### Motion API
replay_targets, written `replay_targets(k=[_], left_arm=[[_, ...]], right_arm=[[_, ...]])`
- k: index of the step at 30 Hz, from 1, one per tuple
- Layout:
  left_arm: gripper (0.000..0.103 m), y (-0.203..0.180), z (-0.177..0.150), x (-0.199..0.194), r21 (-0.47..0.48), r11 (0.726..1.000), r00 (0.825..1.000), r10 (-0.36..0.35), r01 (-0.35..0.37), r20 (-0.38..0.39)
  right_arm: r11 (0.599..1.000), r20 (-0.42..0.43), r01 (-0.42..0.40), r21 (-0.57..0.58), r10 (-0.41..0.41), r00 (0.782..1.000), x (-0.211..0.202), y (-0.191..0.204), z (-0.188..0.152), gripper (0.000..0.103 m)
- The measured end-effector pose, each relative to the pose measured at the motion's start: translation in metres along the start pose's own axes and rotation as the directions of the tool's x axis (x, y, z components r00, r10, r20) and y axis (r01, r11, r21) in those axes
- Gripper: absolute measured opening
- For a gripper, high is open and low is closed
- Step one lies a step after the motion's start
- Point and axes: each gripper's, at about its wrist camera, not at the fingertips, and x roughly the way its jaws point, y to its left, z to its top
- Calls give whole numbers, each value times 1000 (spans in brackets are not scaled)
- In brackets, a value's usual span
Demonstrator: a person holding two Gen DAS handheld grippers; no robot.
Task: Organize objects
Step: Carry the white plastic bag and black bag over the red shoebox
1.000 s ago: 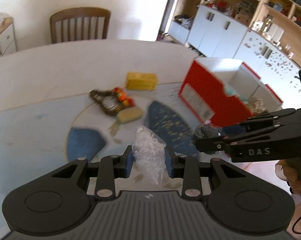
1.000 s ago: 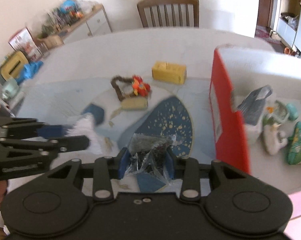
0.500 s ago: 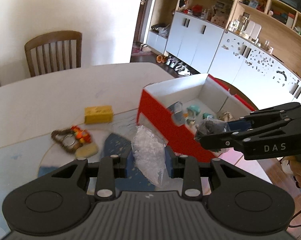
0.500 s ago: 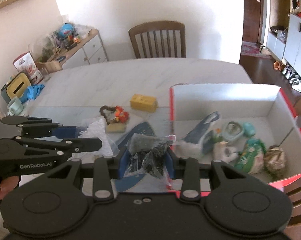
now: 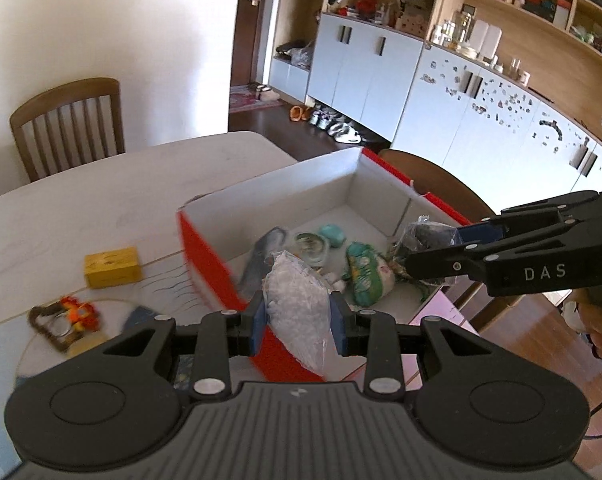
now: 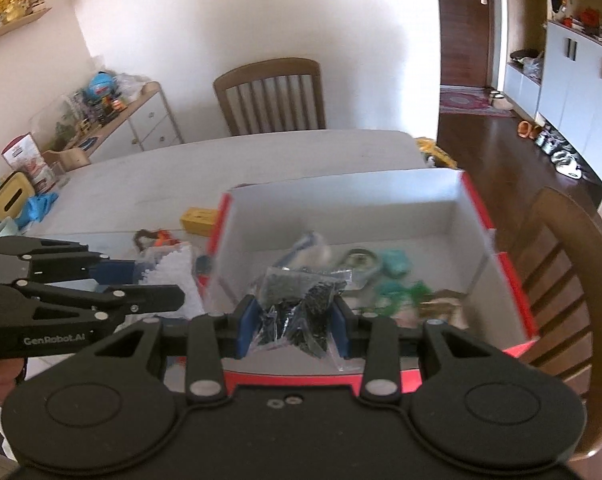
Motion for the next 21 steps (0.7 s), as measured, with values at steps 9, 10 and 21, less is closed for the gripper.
replay_targets(k=[9,10,21], left_arm=[[32,-37,33,49,23,999,999,23,-22,-33],[32,-39,37,56,23,999,999,28,-27,-38],[32,-38,58,125,25,995,988,97,-95,-116]], right_arm=[[999,-17,-2,-43,1,1000,15,-46,5,38],[999,-20,-4,-54,3,1000,17,-47,5,38],[984,-72,-12,-179,-1,997,57,-55,10,38]])
